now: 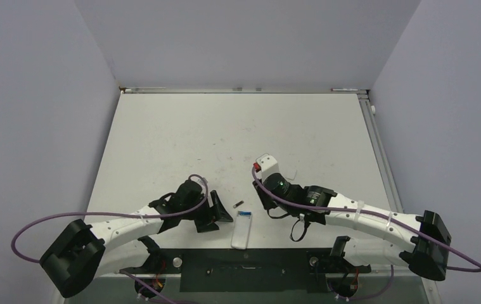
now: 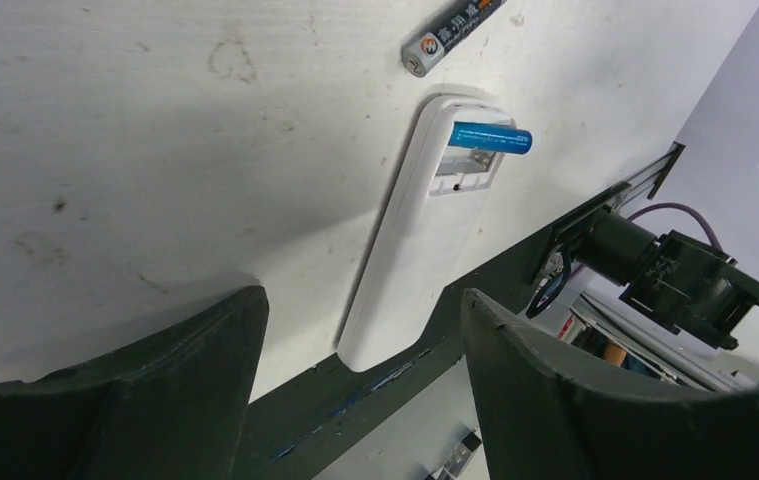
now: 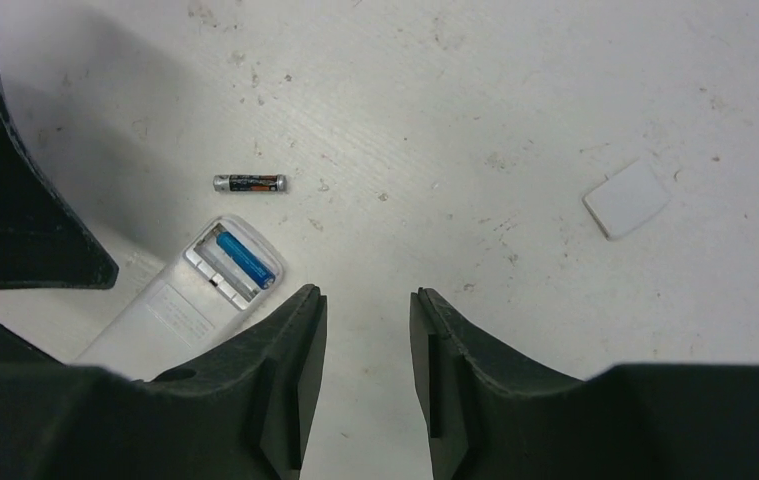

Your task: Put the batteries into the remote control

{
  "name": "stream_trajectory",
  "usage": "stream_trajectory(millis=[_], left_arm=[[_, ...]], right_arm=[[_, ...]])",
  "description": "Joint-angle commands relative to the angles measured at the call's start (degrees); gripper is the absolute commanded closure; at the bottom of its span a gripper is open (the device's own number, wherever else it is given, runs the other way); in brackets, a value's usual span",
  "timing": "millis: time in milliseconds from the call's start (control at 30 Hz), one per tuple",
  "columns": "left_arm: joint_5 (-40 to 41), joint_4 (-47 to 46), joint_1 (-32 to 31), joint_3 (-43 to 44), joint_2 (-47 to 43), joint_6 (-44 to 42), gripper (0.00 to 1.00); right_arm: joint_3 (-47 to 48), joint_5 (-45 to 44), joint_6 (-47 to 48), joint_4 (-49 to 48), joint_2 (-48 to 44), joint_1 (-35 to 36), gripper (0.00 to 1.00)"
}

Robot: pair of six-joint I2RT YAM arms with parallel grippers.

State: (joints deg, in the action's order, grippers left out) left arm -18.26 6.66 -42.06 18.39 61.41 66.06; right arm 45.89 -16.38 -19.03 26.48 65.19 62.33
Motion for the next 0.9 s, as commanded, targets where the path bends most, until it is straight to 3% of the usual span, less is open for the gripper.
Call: stream_trajectory(millis=[0,867], left_arm=[[1.87,-4.29,-2.69,1.30,3.55,1.91,0.33],[5.28,-15.17,-14.16,3.06,12.24,9.64,0.52]], right_arm=[[-1.69,0.24,-6.29,-3.27,-4.44,-2.65,0.64],[-5.16,7.85,-11.55,-7.27,0.57,-4.67,0.64]])
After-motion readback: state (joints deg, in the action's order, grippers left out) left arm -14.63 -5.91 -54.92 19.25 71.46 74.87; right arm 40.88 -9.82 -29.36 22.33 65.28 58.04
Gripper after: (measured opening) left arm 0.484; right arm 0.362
